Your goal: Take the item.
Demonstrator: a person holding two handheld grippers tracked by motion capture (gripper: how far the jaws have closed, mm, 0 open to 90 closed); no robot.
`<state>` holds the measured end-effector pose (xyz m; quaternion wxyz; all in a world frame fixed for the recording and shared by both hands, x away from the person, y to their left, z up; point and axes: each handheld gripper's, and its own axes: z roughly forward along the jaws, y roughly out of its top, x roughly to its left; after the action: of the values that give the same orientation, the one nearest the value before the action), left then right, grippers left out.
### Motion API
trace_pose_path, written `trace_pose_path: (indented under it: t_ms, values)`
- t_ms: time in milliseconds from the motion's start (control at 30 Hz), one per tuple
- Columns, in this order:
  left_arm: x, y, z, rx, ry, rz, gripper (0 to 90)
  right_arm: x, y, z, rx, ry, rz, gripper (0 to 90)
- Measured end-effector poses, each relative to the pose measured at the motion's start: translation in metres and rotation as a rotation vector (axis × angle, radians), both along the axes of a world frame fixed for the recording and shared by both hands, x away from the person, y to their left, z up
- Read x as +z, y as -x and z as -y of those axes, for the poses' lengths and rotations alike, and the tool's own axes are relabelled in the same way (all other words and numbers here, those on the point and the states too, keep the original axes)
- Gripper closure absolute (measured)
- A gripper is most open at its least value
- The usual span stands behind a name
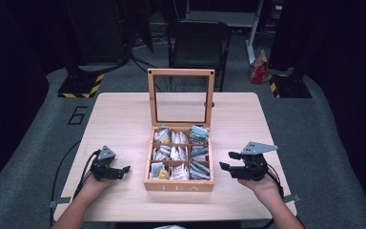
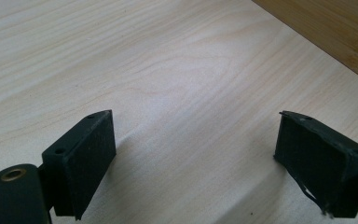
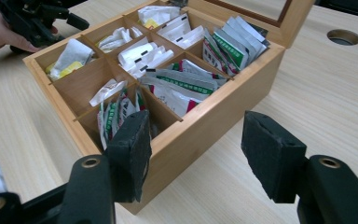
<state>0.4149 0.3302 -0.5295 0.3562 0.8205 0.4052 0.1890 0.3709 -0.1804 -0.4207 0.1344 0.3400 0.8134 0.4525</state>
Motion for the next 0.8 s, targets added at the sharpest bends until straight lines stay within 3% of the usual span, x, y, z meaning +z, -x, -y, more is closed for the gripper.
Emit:
trace_pose_path:
  t_ms: [433,800]
  values:
    - [0.000,0.000,0.000,0.001,0.000,0.002,11.8,0.013,-0.003,-0.014,0.052,0.027,0.006,44.1]
    - [0.000,0.000,0.000,-0.004,-0.003,-0.004,11.8,0.014,-0.006,-0.027,0.086,0.036,0.007,45.4]
